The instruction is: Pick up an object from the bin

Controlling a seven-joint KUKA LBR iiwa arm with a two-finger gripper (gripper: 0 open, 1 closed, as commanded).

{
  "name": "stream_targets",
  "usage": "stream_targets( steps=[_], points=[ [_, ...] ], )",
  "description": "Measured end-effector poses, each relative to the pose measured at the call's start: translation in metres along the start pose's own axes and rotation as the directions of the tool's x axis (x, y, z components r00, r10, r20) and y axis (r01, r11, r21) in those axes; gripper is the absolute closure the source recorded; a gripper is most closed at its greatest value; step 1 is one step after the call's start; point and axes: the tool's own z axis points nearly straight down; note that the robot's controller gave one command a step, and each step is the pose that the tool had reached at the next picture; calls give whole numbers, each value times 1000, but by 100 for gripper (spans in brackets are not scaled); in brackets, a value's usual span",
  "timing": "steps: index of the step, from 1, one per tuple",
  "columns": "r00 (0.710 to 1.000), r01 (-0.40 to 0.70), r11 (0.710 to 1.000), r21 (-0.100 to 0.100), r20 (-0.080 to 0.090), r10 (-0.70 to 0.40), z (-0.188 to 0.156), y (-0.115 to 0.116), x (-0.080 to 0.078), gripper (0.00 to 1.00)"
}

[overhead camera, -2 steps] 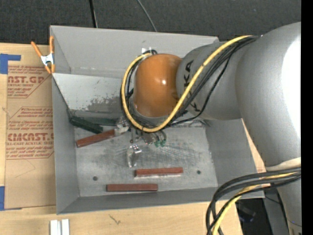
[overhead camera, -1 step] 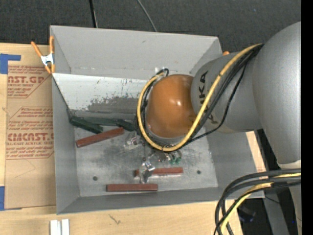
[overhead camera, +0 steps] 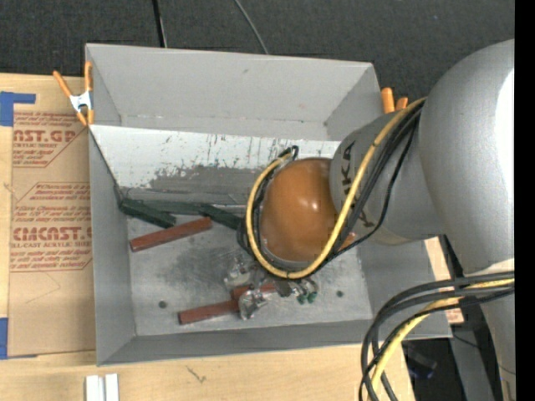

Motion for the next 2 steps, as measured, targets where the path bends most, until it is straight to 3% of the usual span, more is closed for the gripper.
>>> stream_targets(
  steps=[2],
  points=[
    [1000, 3, 1000, -1, -2, -3, -2, 0, 1, 100]
  ],
)
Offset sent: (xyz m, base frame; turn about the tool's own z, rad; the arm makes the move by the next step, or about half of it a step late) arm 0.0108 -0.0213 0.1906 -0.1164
